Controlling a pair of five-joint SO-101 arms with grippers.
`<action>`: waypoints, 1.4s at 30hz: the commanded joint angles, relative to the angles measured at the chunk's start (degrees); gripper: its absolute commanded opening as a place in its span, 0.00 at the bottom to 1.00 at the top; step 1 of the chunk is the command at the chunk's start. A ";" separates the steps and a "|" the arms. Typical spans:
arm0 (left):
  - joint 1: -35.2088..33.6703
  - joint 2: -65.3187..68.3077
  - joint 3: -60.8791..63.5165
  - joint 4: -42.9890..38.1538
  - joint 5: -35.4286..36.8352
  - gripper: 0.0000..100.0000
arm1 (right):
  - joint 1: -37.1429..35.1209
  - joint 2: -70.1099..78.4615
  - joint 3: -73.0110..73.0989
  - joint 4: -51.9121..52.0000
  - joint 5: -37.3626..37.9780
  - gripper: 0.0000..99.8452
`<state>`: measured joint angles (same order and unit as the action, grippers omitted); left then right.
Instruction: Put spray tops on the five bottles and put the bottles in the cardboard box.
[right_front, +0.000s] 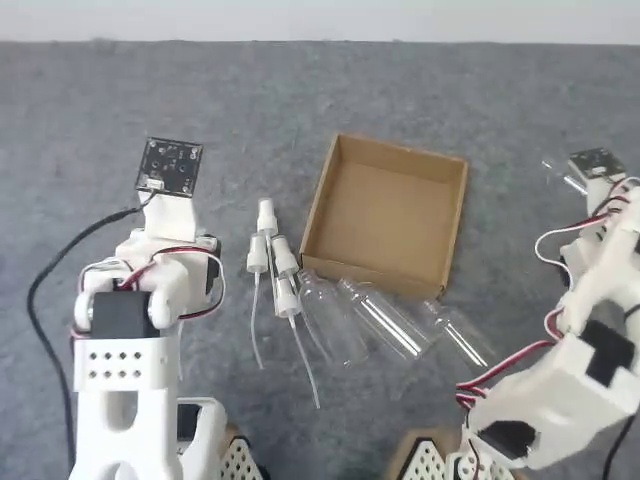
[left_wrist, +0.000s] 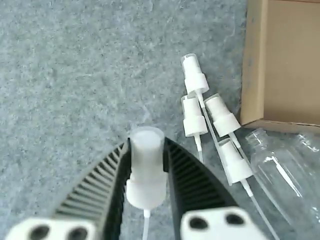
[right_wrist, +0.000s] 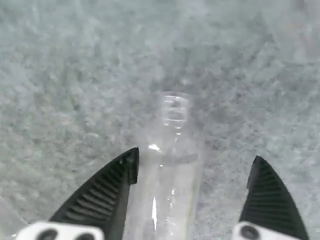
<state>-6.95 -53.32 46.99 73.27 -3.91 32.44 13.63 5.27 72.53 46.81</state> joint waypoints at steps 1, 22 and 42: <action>-0.09 0.26 -0.31 -1.41 0.70 0.03 | 0.48 2.24 -3.96 0.57 2.29 0.28; -0.18 -0.26 -0.84 -4.13 0.53 0.03 | -5.58 -12.35 -3.87 8.57 -2.64 0.01; -0.18 -0.26 -30.46 -4.84 11.69 0.01 | -60.09 -49.36 20.22 -12.18 -32.26 0.01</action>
<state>-6.95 -53.32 24.40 68.53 3.03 -19.78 -29.45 20.31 68.92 16.22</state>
